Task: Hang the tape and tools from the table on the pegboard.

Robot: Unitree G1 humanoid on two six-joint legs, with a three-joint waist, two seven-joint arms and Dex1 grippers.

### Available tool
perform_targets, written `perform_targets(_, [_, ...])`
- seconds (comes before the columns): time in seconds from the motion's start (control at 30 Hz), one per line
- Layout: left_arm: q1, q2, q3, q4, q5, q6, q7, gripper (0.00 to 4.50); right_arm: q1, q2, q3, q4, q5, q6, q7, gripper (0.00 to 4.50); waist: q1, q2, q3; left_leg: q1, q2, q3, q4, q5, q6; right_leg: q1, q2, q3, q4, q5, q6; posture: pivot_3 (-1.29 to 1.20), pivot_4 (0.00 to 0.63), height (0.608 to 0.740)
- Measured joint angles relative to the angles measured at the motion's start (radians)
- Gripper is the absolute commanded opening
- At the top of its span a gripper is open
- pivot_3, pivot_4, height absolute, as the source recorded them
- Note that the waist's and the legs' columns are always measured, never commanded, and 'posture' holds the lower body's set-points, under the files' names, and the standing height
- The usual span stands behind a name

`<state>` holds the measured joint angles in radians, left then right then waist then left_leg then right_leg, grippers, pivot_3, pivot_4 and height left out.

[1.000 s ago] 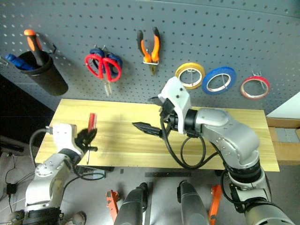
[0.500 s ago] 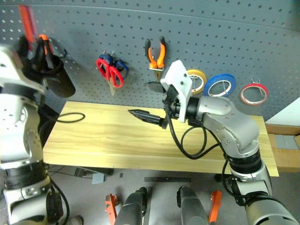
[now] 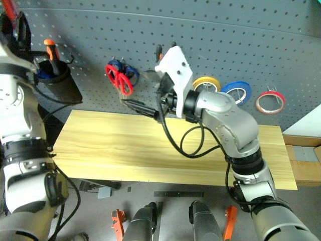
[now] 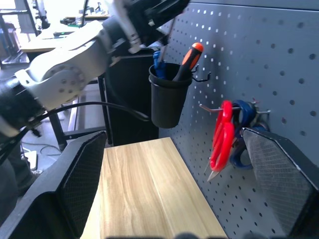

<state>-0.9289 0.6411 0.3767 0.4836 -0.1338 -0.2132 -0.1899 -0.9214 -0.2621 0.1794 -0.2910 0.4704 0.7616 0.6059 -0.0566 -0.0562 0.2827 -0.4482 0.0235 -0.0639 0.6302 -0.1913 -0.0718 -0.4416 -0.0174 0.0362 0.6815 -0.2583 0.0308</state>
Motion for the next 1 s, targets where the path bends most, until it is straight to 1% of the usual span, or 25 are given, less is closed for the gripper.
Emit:
perform_targets(0.2, [-0.004,0.0,-0.01,0.069,-0.001,-0.051,0.002,0.79,0.0,-0.005,0.0,-0.001,-0.009,0.002,0.0,4.5,-0.002,0.0,0.0,0.0,0.0,0.0,0.0,0.0,0.0,0.0,0.0,0.0,0.001,0.0,0.0,-0.07,0.179,0.74])
perform_targets(0.33, [0.016,-0.001,-0.016,0.077,0.005,-0.08,0.028,0.79,0.001,-0.005,0.001,-0.001,-0.01,0.004,0.0,4.5,-0.003,0.0,0.0,0.0,0.001,0.001,0.001,0.0,0.0,0.0,0.0,0.001,0.001,0.0,0.0,-0.07,0.179,0.74])
perform_targets(0.37, [0.029,-0.001,-0.015,0.078,0.008,-0.084,0.046,1.5,0.001,-0.005,0.001,-0.001,-0.011,0.004,0.0,4.5,-0.004,0.0,-0.001,0.0,0.001,0.001,0.001,0.0,0.0,0.0,0.0,0.001,0.001,0.0,0.0,-0.07,0.179,0.74])
perform_targets(0.4, [0.04,-0.001,-0.015,0.08,0.009,-0.086,0.053,1.75,0.002,-0.005,0.001,-0.001,-0.012,0.004,0.0,4.5,-0.004,0.0,-0.001,0.0,0.001,0.001,0.001,0.0,0.0,0.0,0.0,0.0,0.002,0.0,0.0,-0.07,0.179,0.74])
perform_targets(0.53, [0.067,-0.022,-0.015,0.086,0.001,-0.099,0.067,3.05,0.005,-0.006,0.001,-0.001,-0.016,0.008,0.001,4.5,-0.003,0.0,-0.005,0.0,0.001,0.001,0.002,0.0,0.0,0.0,0.0,0.0,0.003,0.0,0.0,-0.07,0.178,0.74])
perform_targets(0.6, [0.068,-0.035,-0.014,0.086,-0.01,-0.101,0.069,3.79,0.005,-0.006,0.001,-0.001,-0.017,0.008,0.002,4.5,-0.003,0.0,-0.008,0.0,0.001,0.001,0.003,0.0,0.001,0.0,0.0,0.0,0.003,0.0,0.0,-0.08,0.176,0.74])
perform_targets(0.67, [0.068,-0.047,-0.014,0.085,-0.024,-0.101,0.069,4.35,0.005,-0.006,0.001,-0.001,-0.017,0.008,0.002,4.5,-0.003,0.0,-0.01,0.0,0.001,0.0,0.004,-0.001,0.002,0.0,0.0,0.0,0.005,0.0,0.0,-0.08,0.175,0.74])
perform_targets(0.77, [0.068,-0.071,-0.015,0.056,-0.042,-0.092,0.069,4.35,0.006,-0.008,0.001,-0.001,-0.017,0.008,0.003,4.5,-0.003,0.0,-0.01,0.0,0.001,0.0,0.009,-0.002,0.003,0.0,0.0,0.0,0.009,0.0,0.0,-0.09,0.175,0.74])
perform_targets(0.83, [0.068,-0.092,-0.02,-0.011,-0.061,-0.07,0.066,4.35,0.007,-0.012,0.001,-0.002,-0.017,0.009,0.002,4.5,-0.003,0.0,-0.01,0.0,0.001,0.0,0.012,-0.002,0.003,0.0,0.0,0.001,0.012,0.0,0.0,-0.09,0.175,0.74])
perform_targets(0.87, [0.07,-0.096,-0.027,-0.052,-0.067,-0.052,0.061,4.35,0.008,-0.013,0.0,-0.004,-0.016,0.01,0.002,4.5,-0.003,0.0,-0.01,0.0,0.001,0.0,0.013,-0.002,0.003,0.0,0.0,0.001,0.014,0.0,0.0,-0.09,0.175,0.74])
perform_targets(1.0, [0.105,-0.094,-0.106,-0.32,-0.096,0.073,-0.015,4.35,0.054,-0.047,-0.023,-0.056,0.014,0.024,0.006,4.5,-0.002,0.001,-0.015,0.001,0.001,-0.001,0.015,-0.002,0.003,0.002,0.0,0.002,0.016,0.0,0.0,-0.08,0.177,0.74])
